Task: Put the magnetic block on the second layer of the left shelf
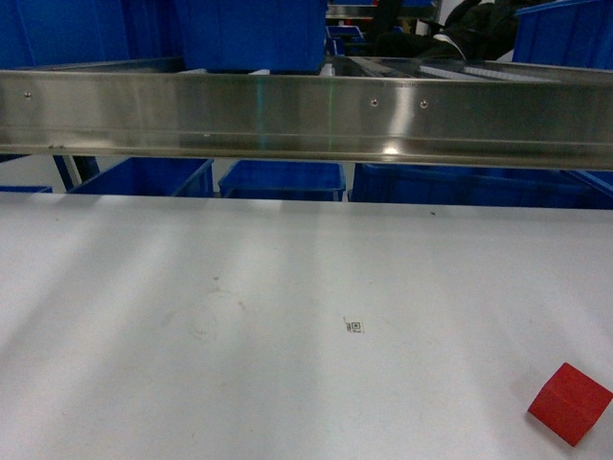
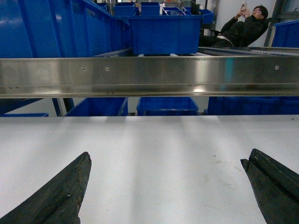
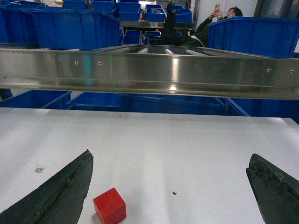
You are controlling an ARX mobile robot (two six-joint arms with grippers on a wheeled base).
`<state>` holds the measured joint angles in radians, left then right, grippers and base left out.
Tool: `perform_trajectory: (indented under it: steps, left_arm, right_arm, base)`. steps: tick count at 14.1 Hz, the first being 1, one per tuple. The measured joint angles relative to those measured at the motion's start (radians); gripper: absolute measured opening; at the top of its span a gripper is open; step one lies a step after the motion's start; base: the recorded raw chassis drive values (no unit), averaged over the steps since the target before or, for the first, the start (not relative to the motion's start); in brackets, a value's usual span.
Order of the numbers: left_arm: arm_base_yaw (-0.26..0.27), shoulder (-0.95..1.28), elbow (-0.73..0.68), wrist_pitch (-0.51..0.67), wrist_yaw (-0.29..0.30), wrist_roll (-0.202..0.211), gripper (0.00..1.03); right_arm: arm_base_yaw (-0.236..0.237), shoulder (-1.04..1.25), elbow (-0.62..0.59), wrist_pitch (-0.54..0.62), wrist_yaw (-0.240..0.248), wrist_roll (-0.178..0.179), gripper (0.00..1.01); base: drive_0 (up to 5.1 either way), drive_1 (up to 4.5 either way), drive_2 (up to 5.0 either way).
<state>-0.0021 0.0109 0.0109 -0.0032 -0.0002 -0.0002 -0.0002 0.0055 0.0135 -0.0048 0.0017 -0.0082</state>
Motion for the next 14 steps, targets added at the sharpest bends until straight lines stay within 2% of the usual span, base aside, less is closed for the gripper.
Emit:
perform_trajectory:
  steps: [14]
  left_arm:
    - [0.0, 0.0, 0.0, 0.0, 0.0, 0.0, 0.98]
  right_arm:
    - [0.0, 0.0, 0.0, 0.0, 0.0, 0.0, 0.98]
  base:
    - [0.0, 0.0, 0.0]
